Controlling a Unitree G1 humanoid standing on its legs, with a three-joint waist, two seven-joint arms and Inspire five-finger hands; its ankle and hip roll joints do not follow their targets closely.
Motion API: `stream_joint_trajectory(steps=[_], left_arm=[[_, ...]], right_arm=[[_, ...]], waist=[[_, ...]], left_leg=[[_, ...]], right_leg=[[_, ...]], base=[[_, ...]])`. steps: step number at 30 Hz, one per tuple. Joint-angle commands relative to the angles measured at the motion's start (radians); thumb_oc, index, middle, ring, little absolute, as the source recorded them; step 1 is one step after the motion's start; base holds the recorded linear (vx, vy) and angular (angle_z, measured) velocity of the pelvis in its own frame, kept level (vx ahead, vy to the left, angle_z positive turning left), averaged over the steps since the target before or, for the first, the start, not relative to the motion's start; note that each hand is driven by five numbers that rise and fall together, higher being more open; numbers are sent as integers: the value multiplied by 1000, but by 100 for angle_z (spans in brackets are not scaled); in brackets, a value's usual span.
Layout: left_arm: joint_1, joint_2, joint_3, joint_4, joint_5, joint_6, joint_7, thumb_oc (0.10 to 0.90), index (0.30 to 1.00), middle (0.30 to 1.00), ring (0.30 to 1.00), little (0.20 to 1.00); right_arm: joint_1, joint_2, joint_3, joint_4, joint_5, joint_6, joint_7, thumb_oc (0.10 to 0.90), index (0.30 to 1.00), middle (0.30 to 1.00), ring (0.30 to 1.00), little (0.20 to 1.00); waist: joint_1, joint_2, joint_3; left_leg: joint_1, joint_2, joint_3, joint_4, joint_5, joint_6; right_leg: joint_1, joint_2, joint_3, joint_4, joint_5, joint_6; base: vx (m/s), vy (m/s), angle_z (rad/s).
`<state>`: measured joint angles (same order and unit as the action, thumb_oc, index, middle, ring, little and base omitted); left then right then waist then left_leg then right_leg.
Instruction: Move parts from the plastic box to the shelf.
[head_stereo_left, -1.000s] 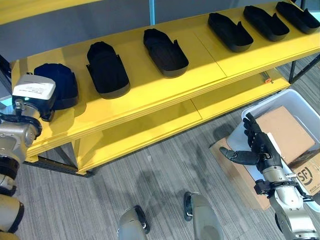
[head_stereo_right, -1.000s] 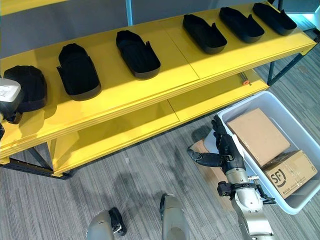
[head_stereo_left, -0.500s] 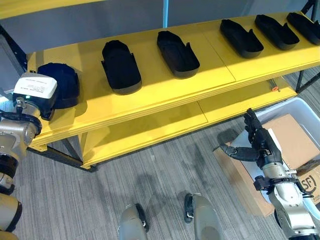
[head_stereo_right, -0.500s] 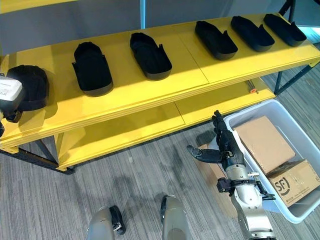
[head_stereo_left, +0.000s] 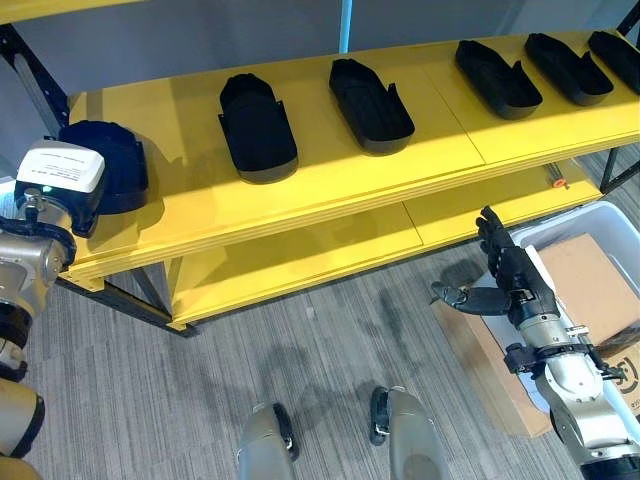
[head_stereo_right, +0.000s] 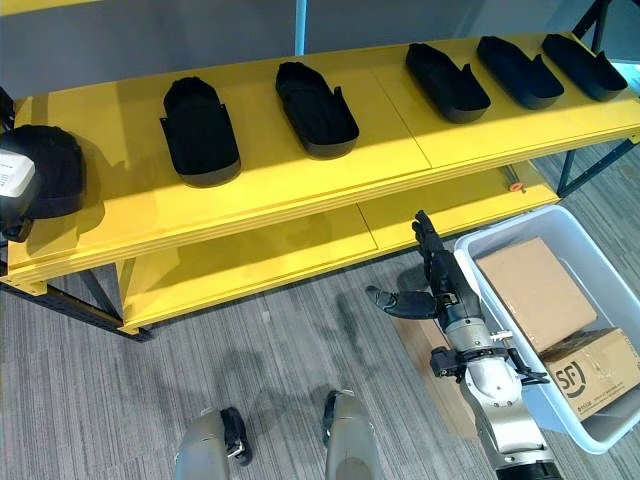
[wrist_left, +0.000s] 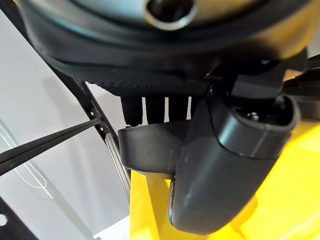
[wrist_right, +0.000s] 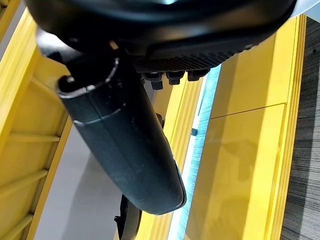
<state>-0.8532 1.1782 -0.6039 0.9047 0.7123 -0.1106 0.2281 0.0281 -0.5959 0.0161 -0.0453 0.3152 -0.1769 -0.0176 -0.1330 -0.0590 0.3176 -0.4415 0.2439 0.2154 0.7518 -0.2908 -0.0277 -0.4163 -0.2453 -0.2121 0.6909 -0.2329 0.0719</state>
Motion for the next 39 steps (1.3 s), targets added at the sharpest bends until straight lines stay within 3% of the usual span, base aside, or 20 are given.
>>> stream_joint_trajectory(steps=[1,39], left_arm=[[-135,72,38,21,-35,70,78,400,300,300,300,300],[-291,122,-118,139,34,80,66,400,300,300,300,300]], right_arm=[[-83,-71,-94,-97,0,-97,-17,900,1000,1000,1000,1000],[-43,-112,-157,-134,2,-116,-16,900,1000,1000,1000,1000]], waist=[[-11,26,-84],[-49,35,-77]], left_leg=[[106,15,-45,-20,-103,2],[24,14,-26,9,-117,25]], right_leg=[[147,-33,18,-122,-3,71],[58,-20,58,-140,25,79]], base=[[0,0,0],[4,15,-2]])
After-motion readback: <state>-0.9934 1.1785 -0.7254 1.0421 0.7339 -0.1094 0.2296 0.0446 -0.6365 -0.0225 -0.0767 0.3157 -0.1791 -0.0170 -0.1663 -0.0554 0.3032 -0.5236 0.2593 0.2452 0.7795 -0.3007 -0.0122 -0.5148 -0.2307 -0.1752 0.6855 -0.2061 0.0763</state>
